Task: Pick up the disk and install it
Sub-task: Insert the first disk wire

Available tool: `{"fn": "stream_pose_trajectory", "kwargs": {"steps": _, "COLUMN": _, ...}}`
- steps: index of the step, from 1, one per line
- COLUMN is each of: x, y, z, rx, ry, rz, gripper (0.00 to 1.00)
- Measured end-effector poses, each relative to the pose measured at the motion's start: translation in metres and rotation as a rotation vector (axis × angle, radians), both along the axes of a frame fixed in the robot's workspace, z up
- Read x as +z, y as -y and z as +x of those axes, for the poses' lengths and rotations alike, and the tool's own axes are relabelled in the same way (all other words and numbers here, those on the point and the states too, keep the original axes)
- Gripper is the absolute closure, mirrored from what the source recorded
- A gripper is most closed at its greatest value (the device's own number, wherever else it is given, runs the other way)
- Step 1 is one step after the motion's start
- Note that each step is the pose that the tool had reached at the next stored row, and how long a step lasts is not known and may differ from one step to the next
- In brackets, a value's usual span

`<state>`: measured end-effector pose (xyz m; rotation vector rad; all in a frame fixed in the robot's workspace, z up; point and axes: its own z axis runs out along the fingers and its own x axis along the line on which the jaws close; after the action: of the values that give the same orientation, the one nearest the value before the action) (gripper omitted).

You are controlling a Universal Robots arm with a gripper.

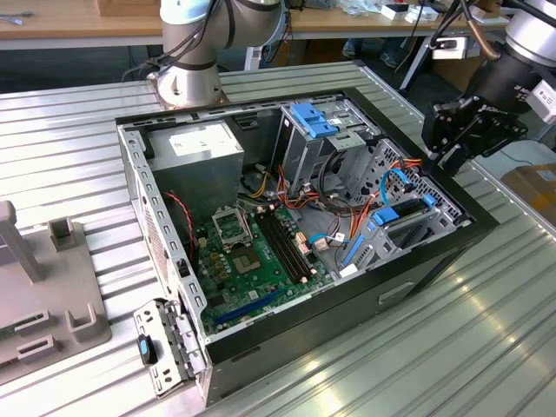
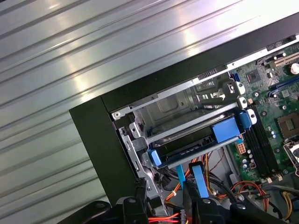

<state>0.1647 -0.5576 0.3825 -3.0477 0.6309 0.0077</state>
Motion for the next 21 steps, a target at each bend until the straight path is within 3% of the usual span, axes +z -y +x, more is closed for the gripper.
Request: {"fn": "stream_pose_trajectory", "kwargs": {"steps": 21, "x": 0.0000, "y": -0.0055, "z": 0.0107, "rx": 0.000, "ry": 0.0000, "rz": 0.0000, "gripper": 0.56}}
